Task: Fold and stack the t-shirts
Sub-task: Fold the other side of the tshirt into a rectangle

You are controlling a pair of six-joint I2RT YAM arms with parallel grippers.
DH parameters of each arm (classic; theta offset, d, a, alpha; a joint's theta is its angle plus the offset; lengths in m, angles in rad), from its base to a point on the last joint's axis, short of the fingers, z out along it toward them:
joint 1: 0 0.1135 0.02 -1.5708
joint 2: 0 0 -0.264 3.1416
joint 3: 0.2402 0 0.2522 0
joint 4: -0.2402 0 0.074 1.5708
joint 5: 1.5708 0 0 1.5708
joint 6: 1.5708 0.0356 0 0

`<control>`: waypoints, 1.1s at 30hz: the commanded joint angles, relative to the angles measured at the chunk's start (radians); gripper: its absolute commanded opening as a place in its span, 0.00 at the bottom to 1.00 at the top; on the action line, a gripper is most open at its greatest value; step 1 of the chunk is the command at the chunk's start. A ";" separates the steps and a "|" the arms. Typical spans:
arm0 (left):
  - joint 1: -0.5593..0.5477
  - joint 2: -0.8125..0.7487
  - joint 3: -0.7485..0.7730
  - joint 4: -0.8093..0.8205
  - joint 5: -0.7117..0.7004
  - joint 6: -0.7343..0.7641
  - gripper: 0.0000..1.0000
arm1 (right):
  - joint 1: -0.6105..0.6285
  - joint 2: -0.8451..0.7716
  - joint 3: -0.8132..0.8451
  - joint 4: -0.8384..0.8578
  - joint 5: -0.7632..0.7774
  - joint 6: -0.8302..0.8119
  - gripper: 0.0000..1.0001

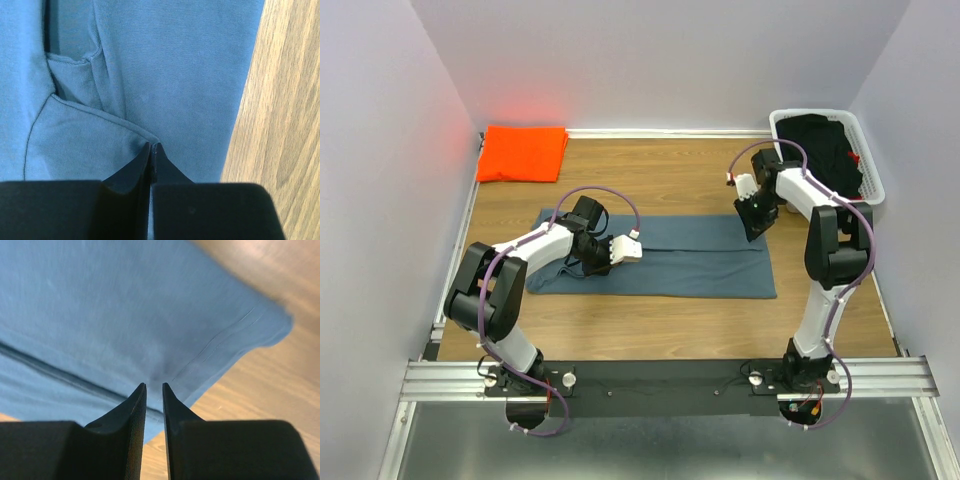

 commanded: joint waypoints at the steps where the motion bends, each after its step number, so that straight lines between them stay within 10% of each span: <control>1: -0.004 -0.028 0.001 -0.018 -0.002 0.015 0.08 | -0.004 -0.042 -0.051 -0.002 0.027 -0.030 0.26; 5: -0.006 -0.019 0.021 -0.108 0.046 0.057 0.13 | -0.004 -0.026 -0.033 -0.008 -0.008 -0.031 0.27; 12: 0.006 -0.084 0.032 -0.256 0.138 0.133 0.50 | 0.032 -0.052 0.145 -0.037 -0.306 0.018 0.39; 19: 0.297 -0.229 0.072 -0.404 0.216 0.214 0.45 | 0.221 -0.056 0.200 0.049 -0.386 0.094 0.38; 33: 0.862 -0.033 0.047 -0.508 0.215 0.338 0.47 | 0.675 0.092 0.232 0.254 -0.306 0.306 0.36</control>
